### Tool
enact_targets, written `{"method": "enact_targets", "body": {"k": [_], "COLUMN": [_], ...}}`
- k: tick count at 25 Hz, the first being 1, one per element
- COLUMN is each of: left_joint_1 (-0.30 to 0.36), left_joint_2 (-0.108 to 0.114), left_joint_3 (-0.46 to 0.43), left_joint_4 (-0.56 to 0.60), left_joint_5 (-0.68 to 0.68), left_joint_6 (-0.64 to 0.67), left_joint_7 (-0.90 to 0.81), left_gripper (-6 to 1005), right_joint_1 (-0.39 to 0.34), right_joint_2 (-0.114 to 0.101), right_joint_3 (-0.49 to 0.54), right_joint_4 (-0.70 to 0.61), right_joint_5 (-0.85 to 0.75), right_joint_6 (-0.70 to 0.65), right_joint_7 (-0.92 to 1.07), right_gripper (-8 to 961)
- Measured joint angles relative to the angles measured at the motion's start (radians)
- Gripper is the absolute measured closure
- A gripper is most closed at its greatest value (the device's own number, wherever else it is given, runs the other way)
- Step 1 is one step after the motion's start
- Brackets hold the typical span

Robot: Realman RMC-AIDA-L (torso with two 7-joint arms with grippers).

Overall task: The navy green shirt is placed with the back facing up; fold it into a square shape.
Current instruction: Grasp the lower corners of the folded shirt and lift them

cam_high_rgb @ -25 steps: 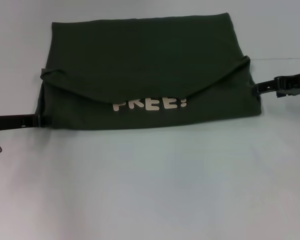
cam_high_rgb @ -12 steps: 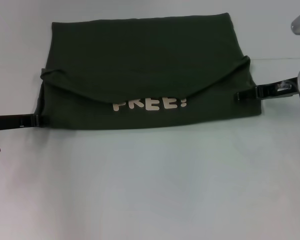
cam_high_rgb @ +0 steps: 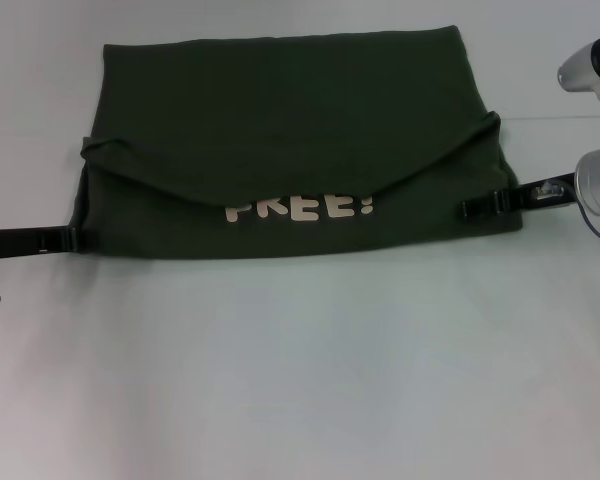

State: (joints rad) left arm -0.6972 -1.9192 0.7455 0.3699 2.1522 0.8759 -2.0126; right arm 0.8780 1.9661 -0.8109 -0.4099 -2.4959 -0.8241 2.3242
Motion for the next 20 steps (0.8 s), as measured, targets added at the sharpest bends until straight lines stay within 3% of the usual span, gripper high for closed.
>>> {"method": "enact_targets", "body": {"k": [2, 8, 16, 20], "left_joint_1": [0.000, -0.001, 0.001, 0.003], "left_joint_2": [0.000, 0.000, 0.000, 0.000], "left_joint_3": [-0.001, -0.002, -0.002, -0.002], "left_joint_4": [0.000, -0.001, -0.001, -0.001], "left_joint_5": [0.000, 0.000, -0.004, -0.006], "left_joint_6": [0.000, 0.000, 0.000, 0.000], "left_joint_7": [0.000, 0.000, 0.000, 0.000], "left_gripper": [939, 940, 940, 940], "right_joint_1": [-0.001, -0.009, -0.011, -0.015], "right_joint_2": [0.000, 0.002, -0.001, -0.009], "right_joint_3": [-0.001, -0.002, -0.002, -0.002], "right_joint_4": [0.001, 0.001, 0.003, 0.012], "right_joint_5": [0.000, 0.002, -0.002, -0.005], "right_joint_6": [0.001, 0.010, 0.013, 0.012], "right_joint_7": [-0.001, -0.002, 0.002, 0.009], "right_gripper": [48, 223, 596, 660]}}
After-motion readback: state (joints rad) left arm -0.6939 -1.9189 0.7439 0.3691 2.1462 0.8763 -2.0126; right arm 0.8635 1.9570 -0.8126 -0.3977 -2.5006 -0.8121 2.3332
